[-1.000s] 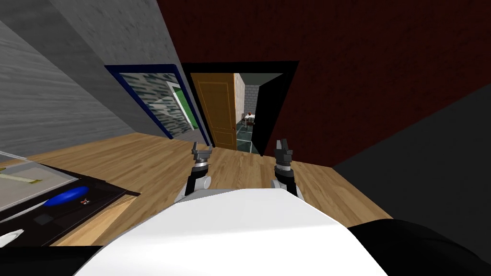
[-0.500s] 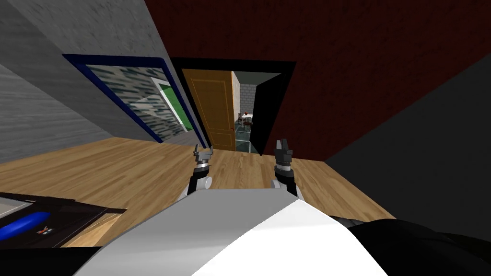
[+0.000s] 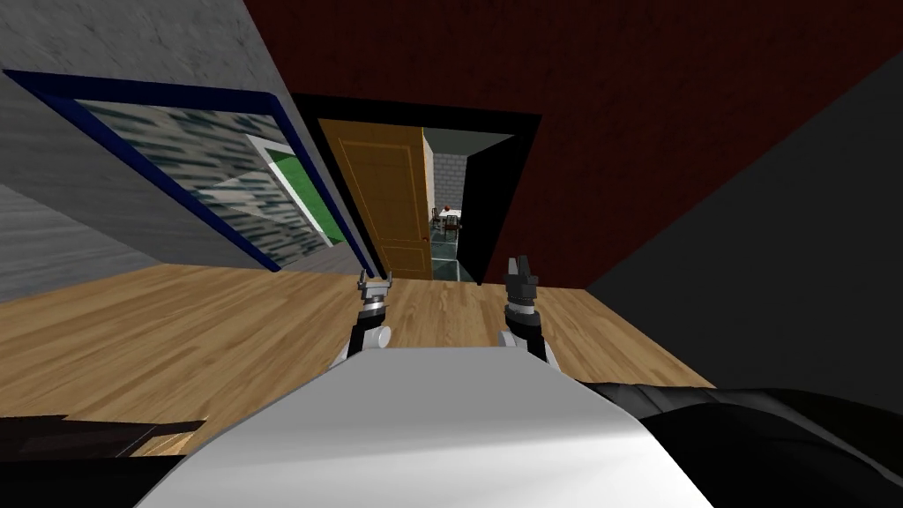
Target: Push the door open
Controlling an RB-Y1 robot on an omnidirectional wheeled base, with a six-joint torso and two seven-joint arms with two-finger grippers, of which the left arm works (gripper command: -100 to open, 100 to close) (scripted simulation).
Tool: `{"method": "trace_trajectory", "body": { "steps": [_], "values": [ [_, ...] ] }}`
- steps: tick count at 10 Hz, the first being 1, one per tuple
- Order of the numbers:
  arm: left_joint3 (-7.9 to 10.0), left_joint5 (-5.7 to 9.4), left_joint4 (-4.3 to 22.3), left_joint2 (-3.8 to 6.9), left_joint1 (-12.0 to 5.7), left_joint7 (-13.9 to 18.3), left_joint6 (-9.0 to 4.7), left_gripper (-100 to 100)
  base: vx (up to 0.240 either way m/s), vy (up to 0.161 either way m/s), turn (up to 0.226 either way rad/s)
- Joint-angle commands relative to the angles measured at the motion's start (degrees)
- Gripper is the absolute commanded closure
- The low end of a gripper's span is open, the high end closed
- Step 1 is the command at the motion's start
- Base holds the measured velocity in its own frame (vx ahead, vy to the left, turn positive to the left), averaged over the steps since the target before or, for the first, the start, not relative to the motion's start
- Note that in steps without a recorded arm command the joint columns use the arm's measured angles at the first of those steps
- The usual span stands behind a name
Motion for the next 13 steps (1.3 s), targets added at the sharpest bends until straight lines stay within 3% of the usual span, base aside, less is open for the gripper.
{"method": "trace_trajectory", "body": {
  "steps": [1, 13],
  "values": [
    [-0.10, 0.75, 1.71, -0.03, -0.63, 0.86, -0.44, -100, 0.052, 0.129, -0.123],
    [-0.86, 6.90, 13.30, -0.56, -3.86, 7.38, -3.11, -100, 0.076, 0.141, -0.124]
  ]
}}
